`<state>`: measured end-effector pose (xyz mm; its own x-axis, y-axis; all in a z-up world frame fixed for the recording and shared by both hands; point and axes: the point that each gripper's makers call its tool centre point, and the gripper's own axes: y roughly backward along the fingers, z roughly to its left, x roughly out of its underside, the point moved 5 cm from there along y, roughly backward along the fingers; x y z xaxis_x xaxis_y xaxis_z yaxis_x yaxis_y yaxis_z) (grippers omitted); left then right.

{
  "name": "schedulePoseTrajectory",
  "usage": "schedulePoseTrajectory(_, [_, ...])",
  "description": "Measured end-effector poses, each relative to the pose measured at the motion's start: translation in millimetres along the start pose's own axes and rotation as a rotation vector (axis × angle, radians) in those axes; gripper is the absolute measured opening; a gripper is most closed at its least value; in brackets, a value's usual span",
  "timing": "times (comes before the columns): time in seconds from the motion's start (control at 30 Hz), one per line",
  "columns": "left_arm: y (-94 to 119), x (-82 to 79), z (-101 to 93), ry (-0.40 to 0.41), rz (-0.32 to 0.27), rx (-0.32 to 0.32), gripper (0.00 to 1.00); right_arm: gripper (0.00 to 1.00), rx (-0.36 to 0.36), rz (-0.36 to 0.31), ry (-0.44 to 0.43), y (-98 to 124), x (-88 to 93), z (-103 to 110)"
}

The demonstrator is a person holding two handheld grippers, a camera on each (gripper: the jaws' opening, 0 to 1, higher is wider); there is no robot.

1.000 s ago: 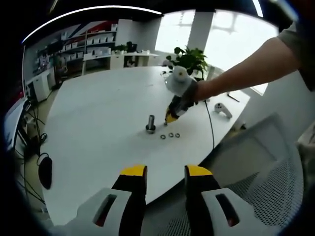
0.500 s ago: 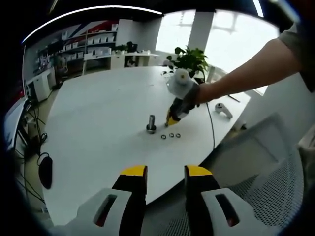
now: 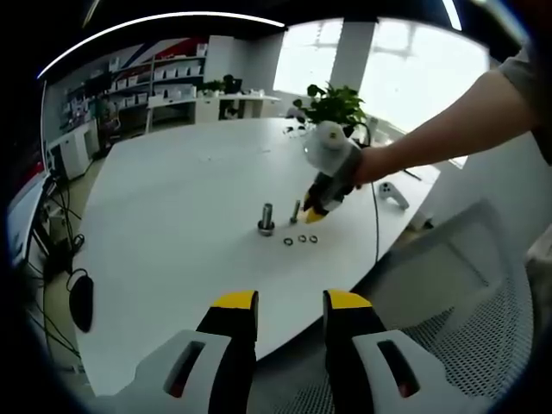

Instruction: Place the washer onto the threaded stud by aligning its center hole with the stud, sliding it down to the base, and recovering from edge contact or off-axis alignment until the washer reaches the visible bottom stop.

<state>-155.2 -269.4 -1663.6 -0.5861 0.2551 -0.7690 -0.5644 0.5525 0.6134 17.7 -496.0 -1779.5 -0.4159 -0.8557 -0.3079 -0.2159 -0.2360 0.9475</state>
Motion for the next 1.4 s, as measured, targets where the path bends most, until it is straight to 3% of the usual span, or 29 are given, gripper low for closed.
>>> schedulePoseTrajectory(0.23, [0.2, 0.5, 0.2, 0.002, 0.002, -0.002, 0.28, 0.27, -0.056, 0.038, -0.012, -2.6, 13.6, 17.0])
schedulePoseTrajectory(0.6, [-0.3, 1.8, -0.5, -0.002, 0.011, 0.002, 0.28, 0.28, -0.121, 0.067, 0.013, -13.1, 13.4, 37.8])
schedulePoseTrajectory(0.73, [-0.3, 1.7, -0.5, -0.001, 0.01, 0.003, 0.28, 0.27, -0.118, 0.136, 0.076, -18.2, 22.6, 40.4])
schedulePoseTrajectory(0.77, [-0.3, 1.8, -0.5, -0.001, 0.011, 0.003, 0.28, 0.26, -0.105, 0.109, 0.116, -18.3, 19.2, 38.1])
schedulePoseTrajectory(0.97, [-1.0, 2.7, -0.9, -0.005, 0.017, 0.005, 0.28, 0.25, -0.11, 0.135, 0.085, -17.2, 19.1, 37.0])
schedulePoseTrajectory(1.07, [-0.8, 2.0, -0.9, -0.005, 0.013, 0.005, 0.27, 0.26, -0.109, 0.161, 0.126, -18.2, 17.1, 38.8])
schedulePoseTrajectory(1.23, [-1.1, 2.4, -1.5, -0.007, 0.016, 0.006, 0.27, 0.26, -0.109, 0.214, 0.124, -19.9, 13.6, 37.8])
schedulePoseTrajectory(1.4, [-0.9, 2.0, -1.4, -0.005, 0.013, 0.005, 0.27, 0.25, -0.105, 0.199, 0.112, -17.9, 15.6, 37.9])
